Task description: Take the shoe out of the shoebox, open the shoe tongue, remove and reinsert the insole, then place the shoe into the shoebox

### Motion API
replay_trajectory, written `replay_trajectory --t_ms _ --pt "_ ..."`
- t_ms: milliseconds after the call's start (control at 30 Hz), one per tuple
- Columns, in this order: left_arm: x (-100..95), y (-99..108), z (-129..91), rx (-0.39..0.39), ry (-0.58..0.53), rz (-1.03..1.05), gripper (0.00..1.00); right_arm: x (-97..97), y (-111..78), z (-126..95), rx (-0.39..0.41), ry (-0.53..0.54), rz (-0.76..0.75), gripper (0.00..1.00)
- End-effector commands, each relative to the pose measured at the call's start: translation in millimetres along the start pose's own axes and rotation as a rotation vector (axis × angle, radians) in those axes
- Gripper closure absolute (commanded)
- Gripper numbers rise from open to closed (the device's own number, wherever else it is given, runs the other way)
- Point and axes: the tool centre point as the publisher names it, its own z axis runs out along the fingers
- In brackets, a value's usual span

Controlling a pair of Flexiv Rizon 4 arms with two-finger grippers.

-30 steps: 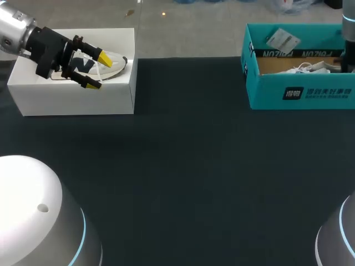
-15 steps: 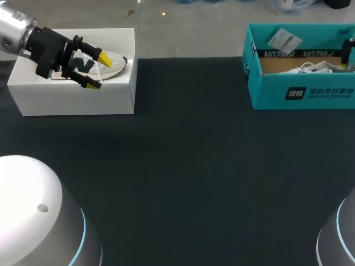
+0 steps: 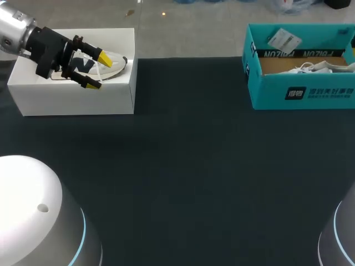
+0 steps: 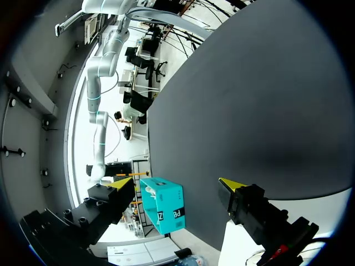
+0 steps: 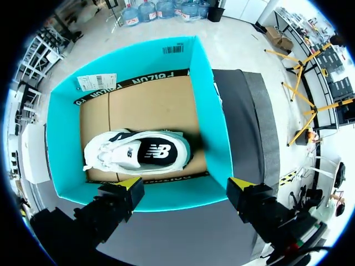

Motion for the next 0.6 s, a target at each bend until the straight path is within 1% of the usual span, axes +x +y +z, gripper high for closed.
replay_trajectory --t_ms 33,200,600 --pt "-0.2 0 -1 0.001 0.003 0.001 0.00 -1.9 -19.1 -16 -0.025 0.021 -0.020 0.00" --pt "-0.2 0 -1 0.001 0.003 0.001 0.00 4.4 -31.2 -22 -0.006 0.057 -0.078 0.00" --pt "-0.2 0 -1 0.001 0.003 0.001 0.00 4.4 -31.2 -22 -0.006 0.057 -0.078 0.00"
